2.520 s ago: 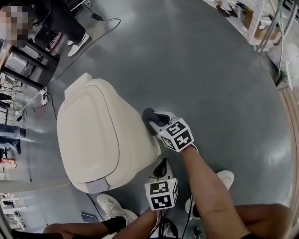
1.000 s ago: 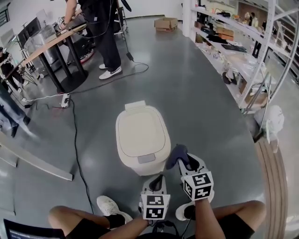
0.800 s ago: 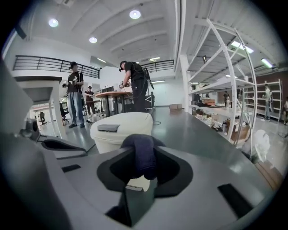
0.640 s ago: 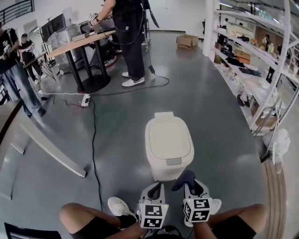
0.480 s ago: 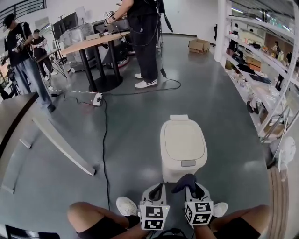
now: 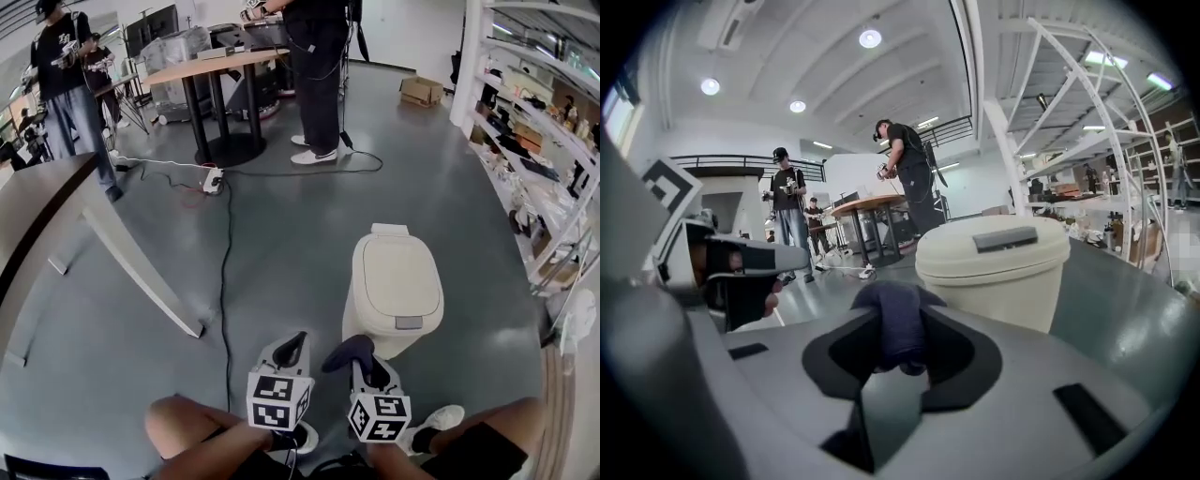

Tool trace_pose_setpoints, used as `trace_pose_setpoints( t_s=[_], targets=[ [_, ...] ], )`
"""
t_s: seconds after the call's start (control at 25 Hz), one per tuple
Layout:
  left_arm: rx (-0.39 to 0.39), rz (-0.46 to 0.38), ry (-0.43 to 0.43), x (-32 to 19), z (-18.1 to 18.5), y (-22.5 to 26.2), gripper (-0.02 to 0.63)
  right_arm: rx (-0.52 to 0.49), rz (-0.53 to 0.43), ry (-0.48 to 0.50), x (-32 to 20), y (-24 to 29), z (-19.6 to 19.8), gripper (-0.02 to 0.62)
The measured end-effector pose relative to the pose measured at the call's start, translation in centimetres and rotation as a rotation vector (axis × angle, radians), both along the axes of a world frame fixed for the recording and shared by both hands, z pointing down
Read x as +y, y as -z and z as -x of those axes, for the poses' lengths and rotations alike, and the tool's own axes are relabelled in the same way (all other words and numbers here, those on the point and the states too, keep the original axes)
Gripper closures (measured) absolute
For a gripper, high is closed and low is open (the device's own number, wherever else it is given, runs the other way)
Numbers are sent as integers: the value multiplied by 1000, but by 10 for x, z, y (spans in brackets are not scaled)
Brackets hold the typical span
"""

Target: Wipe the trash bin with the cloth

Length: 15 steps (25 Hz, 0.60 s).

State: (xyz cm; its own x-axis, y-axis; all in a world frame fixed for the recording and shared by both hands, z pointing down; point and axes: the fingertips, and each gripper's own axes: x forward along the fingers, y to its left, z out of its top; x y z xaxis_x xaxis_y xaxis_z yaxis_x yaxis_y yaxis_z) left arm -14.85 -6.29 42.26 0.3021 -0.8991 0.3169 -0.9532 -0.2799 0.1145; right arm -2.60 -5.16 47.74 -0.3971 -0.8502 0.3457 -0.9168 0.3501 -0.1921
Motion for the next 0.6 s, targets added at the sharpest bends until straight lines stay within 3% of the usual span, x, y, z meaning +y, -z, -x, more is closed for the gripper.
trace_pose_setpoints(
  t_s=[0.2,0.32,0.48,0.6],
  targets=[
    [-18,-17,-18,-28,38,11,609,9,-13,-33,-20,-6,22,497],
    [26,-11,16,-45,52,9,608,-7,-34,-71,-37,-5,26,497],
    [130,20,39,-67,49,0,609,-26,-58,-111,-56,-5,30,497],
    [110,19,18,-77,39,-10,608,-36,-87,-143,-64,-4,33,497]
  ],
)
